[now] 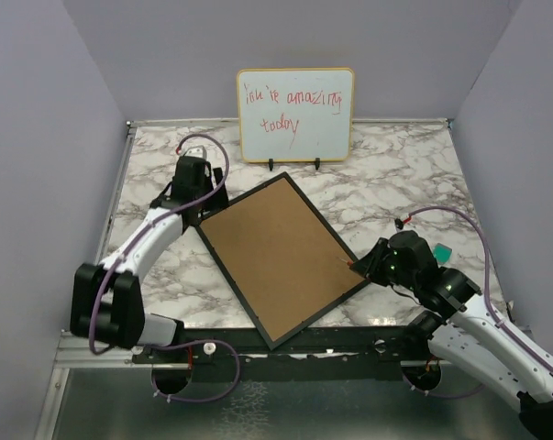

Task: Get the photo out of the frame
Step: Adjust the photo frame at the center of the board.

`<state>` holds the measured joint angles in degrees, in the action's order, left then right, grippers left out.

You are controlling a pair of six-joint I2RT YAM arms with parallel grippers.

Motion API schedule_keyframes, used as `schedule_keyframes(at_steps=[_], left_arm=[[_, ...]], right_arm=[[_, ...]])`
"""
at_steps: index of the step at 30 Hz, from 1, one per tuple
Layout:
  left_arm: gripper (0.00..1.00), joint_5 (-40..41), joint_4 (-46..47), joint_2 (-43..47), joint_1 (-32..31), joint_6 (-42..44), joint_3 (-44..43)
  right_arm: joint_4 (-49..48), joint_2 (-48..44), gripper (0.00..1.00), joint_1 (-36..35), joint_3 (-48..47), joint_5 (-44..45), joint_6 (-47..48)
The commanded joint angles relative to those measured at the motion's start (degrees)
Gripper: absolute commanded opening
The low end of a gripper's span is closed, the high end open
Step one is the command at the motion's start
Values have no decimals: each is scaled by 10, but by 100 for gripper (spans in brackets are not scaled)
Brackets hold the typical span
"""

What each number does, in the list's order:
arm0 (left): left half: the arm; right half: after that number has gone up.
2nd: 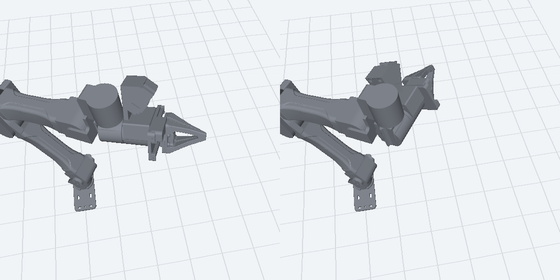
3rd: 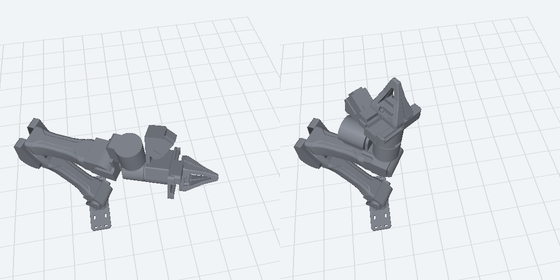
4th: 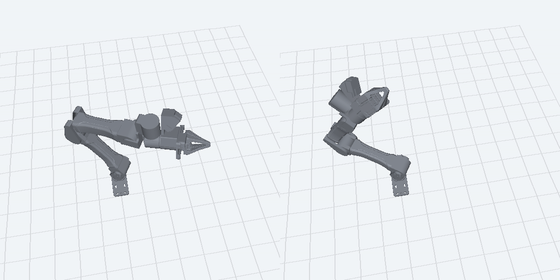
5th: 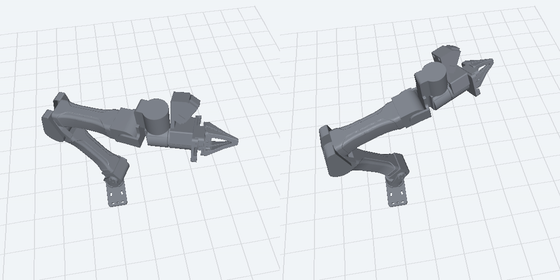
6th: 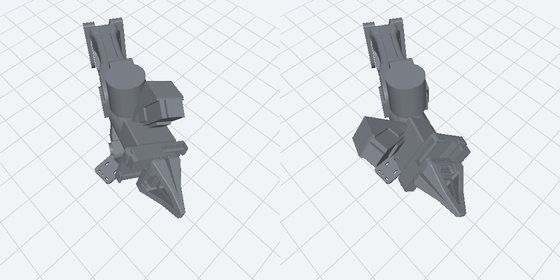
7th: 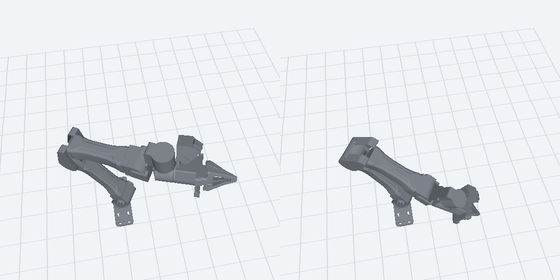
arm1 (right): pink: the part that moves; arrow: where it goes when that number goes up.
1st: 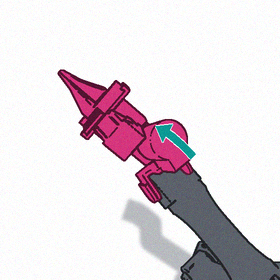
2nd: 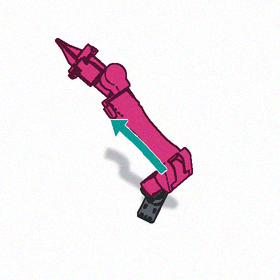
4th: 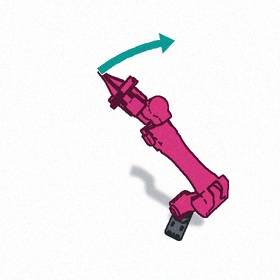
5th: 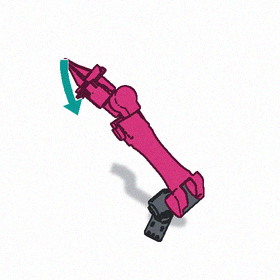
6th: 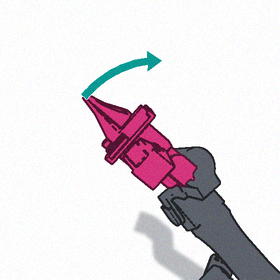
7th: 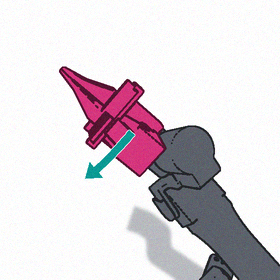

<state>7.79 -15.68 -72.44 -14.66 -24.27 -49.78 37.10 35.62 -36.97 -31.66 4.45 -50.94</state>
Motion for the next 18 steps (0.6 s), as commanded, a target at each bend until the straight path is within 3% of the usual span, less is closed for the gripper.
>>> schedule_keyframes(at_steps=[1, 3, 10, 18], left_arm=[[79, -86, -61, -156, 47, 148, -104], [79, -130, -57, -200, 67, 153, -129], [79, -169, -36, -294, 100, 145, -144], [72, -225, 6, -273, 103, 106, -63]], right_arm=[[-5, -3, 0, 0, -9, 2, 9], [-4, -6, 0, 0, -6, 4, 9], [-9, -7, 0, 0, -1, -4, 12], [25, -21, 1, -1, -11, -18, 23]])
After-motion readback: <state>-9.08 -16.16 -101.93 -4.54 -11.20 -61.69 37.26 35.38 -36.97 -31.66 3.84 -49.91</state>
